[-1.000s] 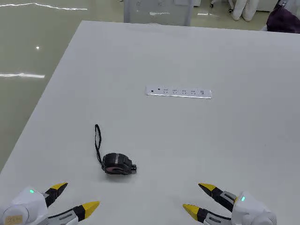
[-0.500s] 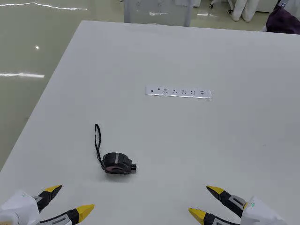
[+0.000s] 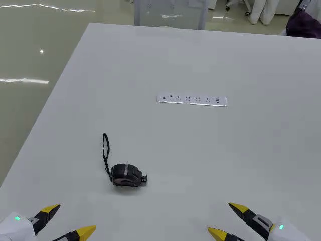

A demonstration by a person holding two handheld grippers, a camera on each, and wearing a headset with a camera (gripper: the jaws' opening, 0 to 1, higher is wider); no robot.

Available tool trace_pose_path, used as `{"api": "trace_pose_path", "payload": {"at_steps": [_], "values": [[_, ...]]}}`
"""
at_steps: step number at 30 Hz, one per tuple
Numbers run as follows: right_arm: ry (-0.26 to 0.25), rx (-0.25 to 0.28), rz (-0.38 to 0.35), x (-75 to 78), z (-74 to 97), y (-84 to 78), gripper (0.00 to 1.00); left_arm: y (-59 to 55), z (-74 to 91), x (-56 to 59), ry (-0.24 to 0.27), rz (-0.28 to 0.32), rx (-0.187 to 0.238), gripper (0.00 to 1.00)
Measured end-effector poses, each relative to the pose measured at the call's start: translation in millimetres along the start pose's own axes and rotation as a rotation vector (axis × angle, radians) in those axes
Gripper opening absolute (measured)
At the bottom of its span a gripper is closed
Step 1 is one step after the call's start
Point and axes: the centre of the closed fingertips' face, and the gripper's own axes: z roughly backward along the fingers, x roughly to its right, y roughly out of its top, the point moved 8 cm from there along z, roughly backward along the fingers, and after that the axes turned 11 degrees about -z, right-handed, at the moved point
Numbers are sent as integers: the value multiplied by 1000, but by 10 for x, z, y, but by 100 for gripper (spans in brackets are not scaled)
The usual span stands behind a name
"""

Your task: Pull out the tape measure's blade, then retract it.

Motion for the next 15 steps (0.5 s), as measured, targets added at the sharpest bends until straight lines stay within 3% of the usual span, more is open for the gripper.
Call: {"api": "trace_pose_path", "payload": {"at_steps": [15], "values": [[-31, 9, -20, -25, 131, -31, 60, -14, 82, -1, 7, -11, 3, 76]]}}
